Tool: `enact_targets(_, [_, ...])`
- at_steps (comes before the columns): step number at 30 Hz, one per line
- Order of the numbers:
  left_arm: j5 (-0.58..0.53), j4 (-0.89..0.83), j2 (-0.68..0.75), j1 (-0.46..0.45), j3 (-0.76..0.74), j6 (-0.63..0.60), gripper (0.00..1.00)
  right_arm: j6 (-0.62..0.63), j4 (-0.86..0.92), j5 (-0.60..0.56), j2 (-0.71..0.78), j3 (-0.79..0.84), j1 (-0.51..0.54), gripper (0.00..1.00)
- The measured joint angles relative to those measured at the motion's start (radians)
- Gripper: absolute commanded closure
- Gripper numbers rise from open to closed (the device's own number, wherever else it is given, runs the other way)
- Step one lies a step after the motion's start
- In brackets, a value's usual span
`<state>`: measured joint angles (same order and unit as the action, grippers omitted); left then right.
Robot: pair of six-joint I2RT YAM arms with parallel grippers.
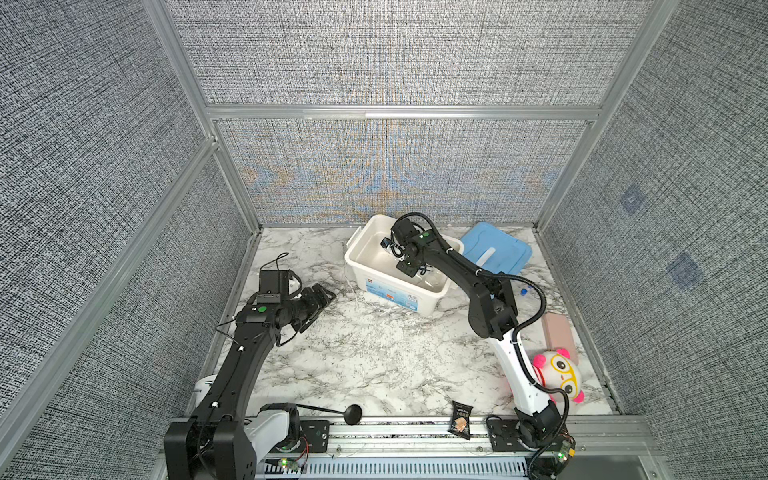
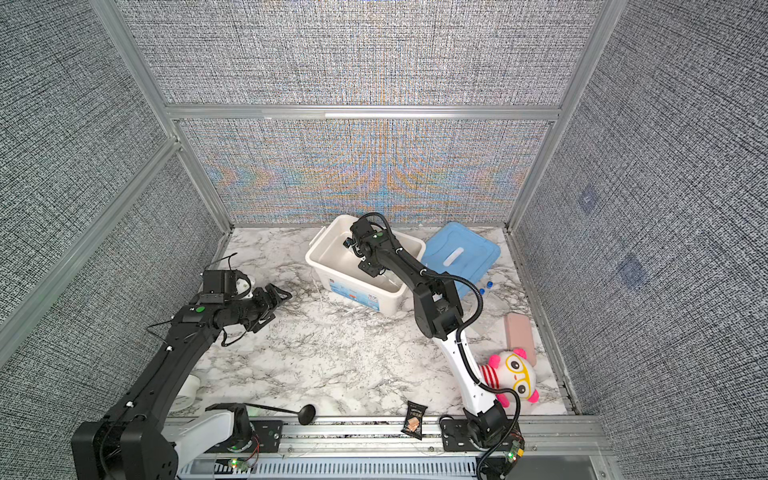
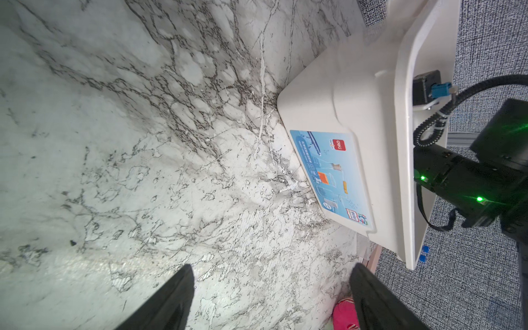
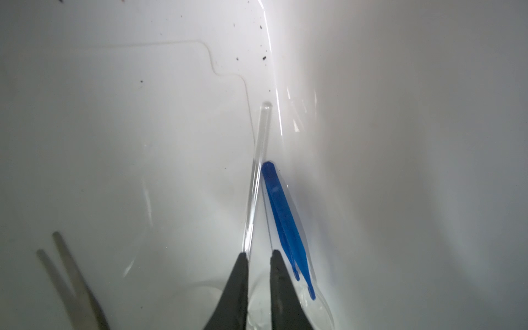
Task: Organize the chemistry lab equipment
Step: 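Carry the glass rod with the right gripper into the white bin, then open the right gripper to drop the glass rod in the bin, then move the right gripper over the blue lid's white handle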
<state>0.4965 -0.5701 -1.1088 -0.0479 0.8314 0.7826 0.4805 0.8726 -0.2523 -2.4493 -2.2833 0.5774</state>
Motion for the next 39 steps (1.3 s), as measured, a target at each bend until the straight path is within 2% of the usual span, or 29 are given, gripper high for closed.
enact_targets(5, [0.000, 0.000, 0.004, 0.000, -0.001, 0.000, 0.14, 0.000, 0.006, 0.007, 0.055, 0.006, 0.012, 0.73])
enact_targets(14, [0.003, 0.000, 0.005, 0.002, 0.009, -0.005, 0.13, -0.018, 0.020, 0.047, 0.226, 0.034, 0.035, 0.71])
enact_targets(19, [0.029, 0.020, -0.004, 0.003, 0.048, -0.022, 0.13, -0.114, 0.059, 0.106, 0.375, 0.026, 0.041, 0.69])
enact_targets(22, [0.038, 0.040, -0.016, 0.003, 0.075, -0.027, 0.14, -0.196, 0.054, 0.124, 0.493, 0.053, 0.034, 0.64])
enact_targets(24, [0.042, 0.053, -0.029, 0.000, 0.096, -0.027, 0.14, -0.254, 0.045, 0.115, 0.551, 0.079, 0.012, 0.58])
enact_targets(26, [0.036, 0.060, -0.049, -0.013, 0.122, -0.024, 0.14, -0.321, 0.039, 0.086, 0.592, 0.114, -0.027, 0.44])
enact_targets(29, [-0.005, 0.060, -0.079, -0.083, 0.175, -0.023, 0.14, -0.410, 0.037, 0.057, 0.629, 0.172, -0.102, 0.28])
enact_targets(32, [-0.041, 0.078, -0.115, -0.162, 0.222, -0.023, 0.14, -0.497, 0.037, 0.055, 0.637, 0.198, -0.188, 0.26])
enact_targets(39, [-0.134, 0.110, -0.208, -0.245, 0.277, 0.004, 0.15, -0.784, 0.050, -0.008, 0.554, 0.192, -0.362, 0.28])
